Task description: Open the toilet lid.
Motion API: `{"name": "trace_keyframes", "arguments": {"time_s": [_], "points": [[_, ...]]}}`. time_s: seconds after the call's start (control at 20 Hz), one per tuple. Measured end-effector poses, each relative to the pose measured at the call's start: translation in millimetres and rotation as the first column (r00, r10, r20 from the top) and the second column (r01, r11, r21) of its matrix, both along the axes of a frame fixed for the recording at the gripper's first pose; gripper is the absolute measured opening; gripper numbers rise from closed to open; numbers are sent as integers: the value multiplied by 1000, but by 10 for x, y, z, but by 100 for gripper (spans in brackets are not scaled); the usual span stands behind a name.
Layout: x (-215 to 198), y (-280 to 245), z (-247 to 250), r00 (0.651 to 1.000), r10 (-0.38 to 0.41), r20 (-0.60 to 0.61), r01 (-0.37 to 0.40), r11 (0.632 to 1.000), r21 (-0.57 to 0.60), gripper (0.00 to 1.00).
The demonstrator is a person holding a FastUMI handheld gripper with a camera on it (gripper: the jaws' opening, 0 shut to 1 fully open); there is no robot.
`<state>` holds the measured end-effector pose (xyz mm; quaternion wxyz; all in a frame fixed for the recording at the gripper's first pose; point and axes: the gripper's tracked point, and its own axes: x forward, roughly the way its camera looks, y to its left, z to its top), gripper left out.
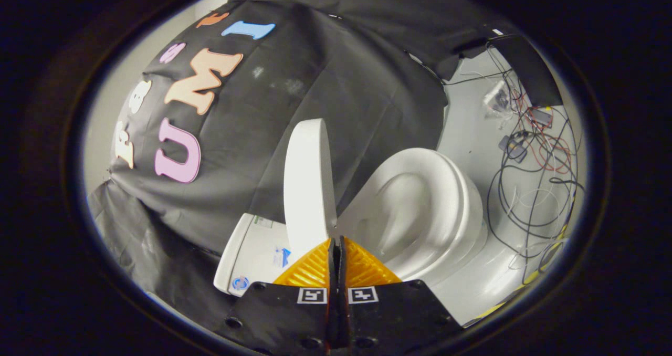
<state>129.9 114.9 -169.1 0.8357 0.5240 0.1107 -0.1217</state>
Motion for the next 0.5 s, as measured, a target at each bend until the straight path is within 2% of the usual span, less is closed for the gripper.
{"name": "trace_keyframes", "arguments": {"time_s": [0.3,0.5], "points": [[122,164,273,998,28,-62,-35,992,-119,1],[183,277,416,996,38,-80,-50,987,-152,0]]}}
